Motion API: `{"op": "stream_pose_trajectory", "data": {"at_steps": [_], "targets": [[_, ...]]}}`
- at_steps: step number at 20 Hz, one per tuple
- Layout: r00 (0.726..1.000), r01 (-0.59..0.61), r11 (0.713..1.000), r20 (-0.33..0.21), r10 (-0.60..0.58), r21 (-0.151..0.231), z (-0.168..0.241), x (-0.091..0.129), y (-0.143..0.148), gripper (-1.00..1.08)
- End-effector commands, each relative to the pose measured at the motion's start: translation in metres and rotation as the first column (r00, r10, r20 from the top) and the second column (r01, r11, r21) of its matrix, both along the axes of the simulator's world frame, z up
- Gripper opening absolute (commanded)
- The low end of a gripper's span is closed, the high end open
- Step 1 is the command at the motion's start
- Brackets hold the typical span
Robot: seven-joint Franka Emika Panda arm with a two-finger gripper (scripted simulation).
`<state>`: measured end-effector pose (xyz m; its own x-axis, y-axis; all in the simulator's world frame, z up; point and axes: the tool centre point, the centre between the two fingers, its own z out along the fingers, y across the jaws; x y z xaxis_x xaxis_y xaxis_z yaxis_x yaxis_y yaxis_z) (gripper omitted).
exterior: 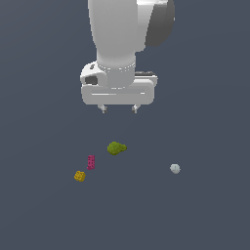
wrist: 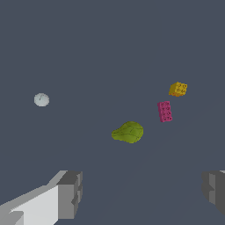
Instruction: Pick up a designated object from a clutter of objects.
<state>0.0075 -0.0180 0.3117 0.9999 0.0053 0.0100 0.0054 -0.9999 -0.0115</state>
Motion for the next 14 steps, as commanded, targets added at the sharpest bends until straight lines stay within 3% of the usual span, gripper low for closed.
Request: {"op": "stream_pose_trajectory", "data": {"at_steps": [1, 9, 14], "targets": [[1.000, 0.000, 1.000, 0.000, 0.000, 0.000, 0.000, 0.000, 0.000, 1.00], [0.999, -0.042, 0.999, 0.011, 0.042, 0.025, 0.003, -0.001, 0.029, 1.00], [0.999, -0.042, 0.999, 0.011, 0.042, 0.025, 0.003, 0.000, 0.028, 1.00]]}}
